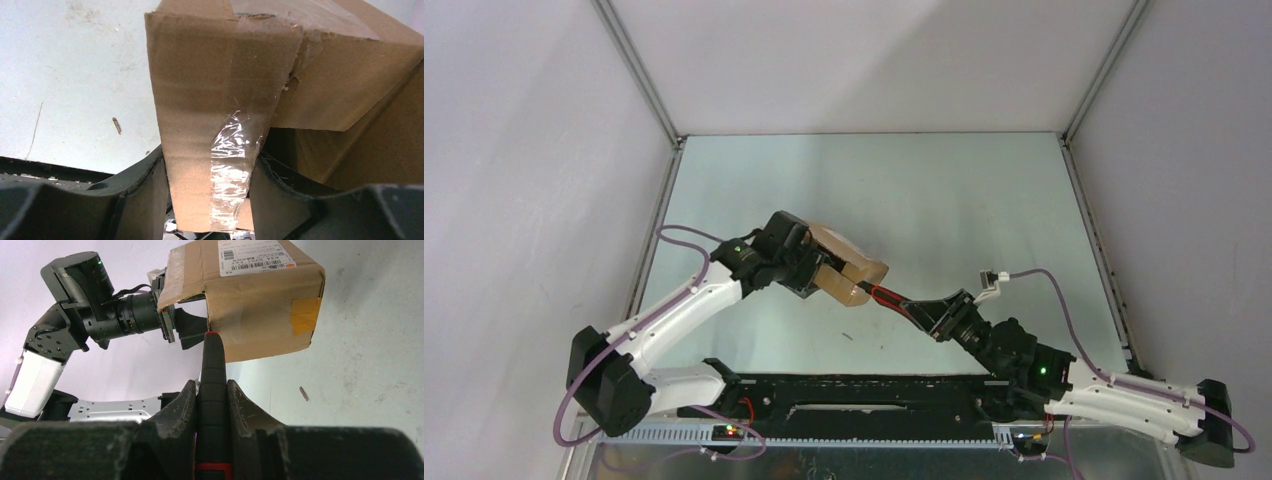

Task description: Unpack the express box

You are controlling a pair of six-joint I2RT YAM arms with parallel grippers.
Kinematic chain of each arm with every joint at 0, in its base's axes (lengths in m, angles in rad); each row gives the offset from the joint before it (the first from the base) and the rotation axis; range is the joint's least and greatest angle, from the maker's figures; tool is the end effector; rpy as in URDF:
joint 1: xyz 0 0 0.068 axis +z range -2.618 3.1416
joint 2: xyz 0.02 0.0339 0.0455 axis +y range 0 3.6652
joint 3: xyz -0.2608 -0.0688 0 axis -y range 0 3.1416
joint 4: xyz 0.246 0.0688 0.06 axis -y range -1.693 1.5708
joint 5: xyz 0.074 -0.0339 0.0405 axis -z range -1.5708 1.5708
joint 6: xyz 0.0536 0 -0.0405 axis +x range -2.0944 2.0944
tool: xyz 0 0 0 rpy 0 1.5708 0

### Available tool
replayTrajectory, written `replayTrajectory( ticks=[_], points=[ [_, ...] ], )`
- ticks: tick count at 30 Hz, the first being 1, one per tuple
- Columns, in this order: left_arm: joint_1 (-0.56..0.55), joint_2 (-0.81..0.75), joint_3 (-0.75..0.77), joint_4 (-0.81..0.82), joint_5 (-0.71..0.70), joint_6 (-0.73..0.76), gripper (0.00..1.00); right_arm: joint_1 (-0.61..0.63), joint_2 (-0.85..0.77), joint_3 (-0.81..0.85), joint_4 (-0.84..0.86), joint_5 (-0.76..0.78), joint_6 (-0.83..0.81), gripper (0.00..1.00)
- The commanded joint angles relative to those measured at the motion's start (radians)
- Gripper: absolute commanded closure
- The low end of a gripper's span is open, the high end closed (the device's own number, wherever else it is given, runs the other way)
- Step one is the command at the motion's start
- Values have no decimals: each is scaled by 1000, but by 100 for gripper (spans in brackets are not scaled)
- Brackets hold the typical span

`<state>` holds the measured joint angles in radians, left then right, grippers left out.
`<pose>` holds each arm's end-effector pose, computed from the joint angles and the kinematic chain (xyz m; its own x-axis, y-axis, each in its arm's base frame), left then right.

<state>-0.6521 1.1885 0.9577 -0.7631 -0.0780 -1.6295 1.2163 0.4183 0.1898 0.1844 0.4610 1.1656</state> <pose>0.1976 -0.1456 0.2508 -0.5312 -0.8466 -0.0332 -0.6985 0.4598 -0.5483 0.0768 0.1387 0.2168 -0.6362 0.6524 -0.4118 -0.2562 0.3248 0.9104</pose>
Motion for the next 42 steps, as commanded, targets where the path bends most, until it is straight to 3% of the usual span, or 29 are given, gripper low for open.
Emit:
replayTrajectory(
  ticks=[1, 42],
  points=[
    [6, -25, -32, 64, -36, -50, 71, 8, -67, 2, -15, 47, -18, 100],
    [0, -7, -45, 94, 4, -75, 81, 52, 3, 21, -3, 122, -48, 100]
  ],
)
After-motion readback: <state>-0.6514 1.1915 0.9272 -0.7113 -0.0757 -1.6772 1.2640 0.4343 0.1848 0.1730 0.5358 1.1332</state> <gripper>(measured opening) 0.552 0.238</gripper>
